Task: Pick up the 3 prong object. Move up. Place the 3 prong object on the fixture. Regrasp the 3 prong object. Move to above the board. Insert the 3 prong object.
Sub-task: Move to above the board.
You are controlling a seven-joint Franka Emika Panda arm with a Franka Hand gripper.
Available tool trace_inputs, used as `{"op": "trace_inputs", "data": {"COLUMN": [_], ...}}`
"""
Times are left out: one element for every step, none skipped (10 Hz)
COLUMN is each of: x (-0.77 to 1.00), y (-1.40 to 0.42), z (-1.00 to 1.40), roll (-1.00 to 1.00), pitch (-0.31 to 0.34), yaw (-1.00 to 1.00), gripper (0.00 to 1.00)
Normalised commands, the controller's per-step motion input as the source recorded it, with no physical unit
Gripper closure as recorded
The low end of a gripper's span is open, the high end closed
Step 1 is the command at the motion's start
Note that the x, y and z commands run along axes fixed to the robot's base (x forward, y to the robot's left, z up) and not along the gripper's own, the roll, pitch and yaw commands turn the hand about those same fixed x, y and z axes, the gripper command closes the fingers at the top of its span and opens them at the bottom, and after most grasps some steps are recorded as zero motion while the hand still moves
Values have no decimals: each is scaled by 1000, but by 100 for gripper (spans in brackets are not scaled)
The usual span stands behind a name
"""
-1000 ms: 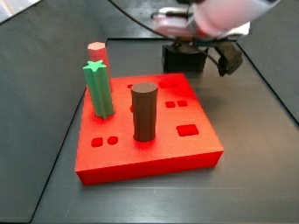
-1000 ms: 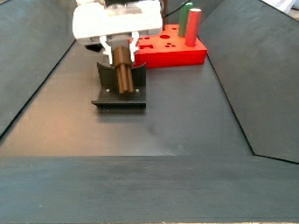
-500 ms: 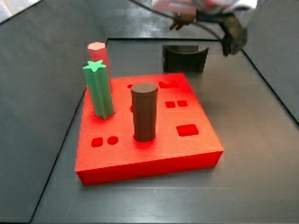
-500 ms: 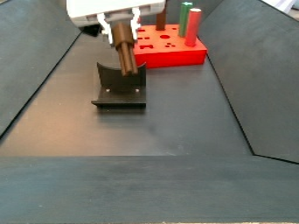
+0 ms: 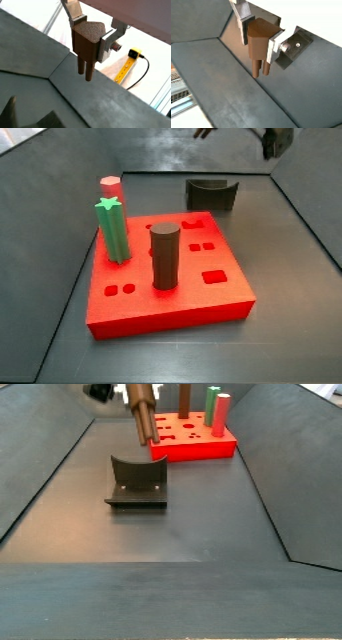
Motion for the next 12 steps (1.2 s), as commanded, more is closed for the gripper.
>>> {"op": "trace_inputs", "data": {"x": [-103,-103,-96,-88,-69,-55,-425,-423,-446,-467,-480,-490], "y": [25,27,20,16,11,8,-1000,-1000,-1000,-1000,-1000,-1000], "z": [1000,1000,902,789,566,338,267,241,254,253,259,259], "roll": [-53,-61,-68,-69,-72,-75,-1000,-1000,-1000,-1000,-1000,-1000], "pitch": [-71,-50,-23,-9,18,49,-111,-119,-126,-133,-140,-142], "yaw": [-58,-72,-78,-77,-68,-56,-85,-82,-85,-97,-105,-110], "gripper": [100,100,100,100,100,100,100,100,100,100,100,100]}}
